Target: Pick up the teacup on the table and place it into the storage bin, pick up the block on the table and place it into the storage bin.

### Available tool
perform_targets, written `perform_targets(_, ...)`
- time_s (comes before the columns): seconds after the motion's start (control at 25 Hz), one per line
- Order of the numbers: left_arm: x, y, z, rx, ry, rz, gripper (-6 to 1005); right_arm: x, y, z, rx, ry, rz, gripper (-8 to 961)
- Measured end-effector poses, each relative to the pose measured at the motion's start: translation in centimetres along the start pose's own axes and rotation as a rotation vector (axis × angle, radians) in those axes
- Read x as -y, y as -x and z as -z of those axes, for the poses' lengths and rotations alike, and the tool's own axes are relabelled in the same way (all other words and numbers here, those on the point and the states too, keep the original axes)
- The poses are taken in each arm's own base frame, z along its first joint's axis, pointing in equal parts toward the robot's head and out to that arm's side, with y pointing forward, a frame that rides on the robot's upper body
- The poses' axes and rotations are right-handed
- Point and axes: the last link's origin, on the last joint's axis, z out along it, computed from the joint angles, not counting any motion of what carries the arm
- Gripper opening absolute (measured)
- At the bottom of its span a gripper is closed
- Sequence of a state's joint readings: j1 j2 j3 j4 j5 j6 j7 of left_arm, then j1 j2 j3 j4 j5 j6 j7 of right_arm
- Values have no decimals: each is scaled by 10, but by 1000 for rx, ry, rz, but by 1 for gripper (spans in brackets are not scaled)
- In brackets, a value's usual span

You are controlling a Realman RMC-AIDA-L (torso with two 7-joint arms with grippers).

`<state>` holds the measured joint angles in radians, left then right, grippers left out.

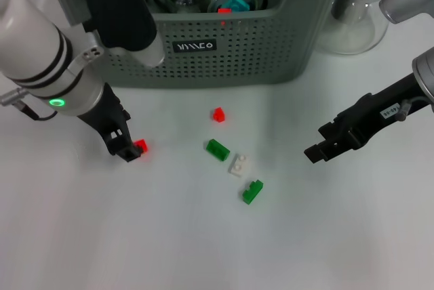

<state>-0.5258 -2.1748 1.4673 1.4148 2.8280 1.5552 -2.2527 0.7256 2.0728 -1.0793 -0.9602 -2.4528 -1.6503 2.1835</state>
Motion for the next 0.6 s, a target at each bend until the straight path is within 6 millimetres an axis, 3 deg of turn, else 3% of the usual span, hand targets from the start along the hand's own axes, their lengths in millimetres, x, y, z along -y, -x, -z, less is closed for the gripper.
perform_targets(0.6,-5,-7,-22,42,42,-48,879,0,1,-1,4,-2,0,684)
